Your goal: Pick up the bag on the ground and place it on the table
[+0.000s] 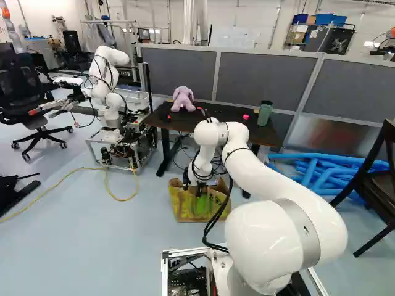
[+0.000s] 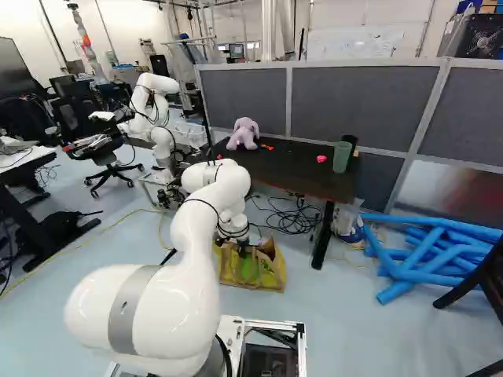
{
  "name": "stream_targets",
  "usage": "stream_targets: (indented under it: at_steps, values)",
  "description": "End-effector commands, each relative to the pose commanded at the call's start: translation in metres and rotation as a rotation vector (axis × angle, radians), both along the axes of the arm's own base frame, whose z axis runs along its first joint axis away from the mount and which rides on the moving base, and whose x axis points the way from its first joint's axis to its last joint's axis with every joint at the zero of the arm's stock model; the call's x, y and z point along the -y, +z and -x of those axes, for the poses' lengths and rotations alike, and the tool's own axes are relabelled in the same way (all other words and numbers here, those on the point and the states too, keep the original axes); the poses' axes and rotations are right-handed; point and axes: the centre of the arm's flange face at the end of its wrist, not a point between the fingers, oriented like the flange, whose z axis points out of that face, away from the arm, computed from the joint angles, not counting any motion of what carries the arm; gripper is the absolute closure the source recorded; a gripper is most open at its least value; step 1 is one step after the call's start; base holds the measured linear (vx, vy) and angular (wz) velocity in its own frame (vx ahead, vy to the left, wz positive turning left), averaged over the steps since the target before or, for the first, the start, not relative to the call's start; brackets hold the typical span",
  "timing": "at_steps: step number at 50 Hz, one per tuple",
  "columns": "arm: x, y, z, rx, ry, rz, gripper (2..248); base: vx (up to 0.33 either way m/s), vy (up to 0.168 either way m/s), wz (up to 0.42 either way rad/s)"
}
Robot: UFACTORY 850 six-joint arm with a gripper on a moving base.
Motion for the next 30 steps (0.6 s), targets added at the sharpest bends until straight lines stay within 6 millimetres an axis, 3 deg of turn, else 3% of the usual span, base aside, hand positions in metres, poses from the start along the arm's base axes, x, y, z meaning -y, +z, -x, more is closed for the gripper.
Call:
stream_targets:
  at_steps: [1, 2, 6, 7, 11, 12, 30]
  values:
    - [0.0, 0.0, 0.0, 0.0, 0.0, 0.0, 140, 0.0, 0.0, 0.0]
    - [0.0, 0.0, 0.0, 0.0, 0.0, 0.0, 178, 0.0, 0.0, 0.0]
    - [0.0, 0.0, 0.0, 0.0, 0.0, 0.0, 178, 0.0, 0.0, 0.0]
    - [0.0, 0.0, 0.0, 0.0, 0.0, 0.0, 214, 0.0, 0.0, 0.0]
    - [0.0, 0.0, 0.0, 0.0, 0.0, 0.0, 214, 0.0, 0.0, 0.0]
    - [0.0, 0.0, 0.0, 0.0, 0.0, 0.0, 229, 0.0, 0.0, 0.0]
    - [0.0, 0.019, 0.009, -0.019, 0.0, 0.001, 229, 0.0, 0.0, 0.0]
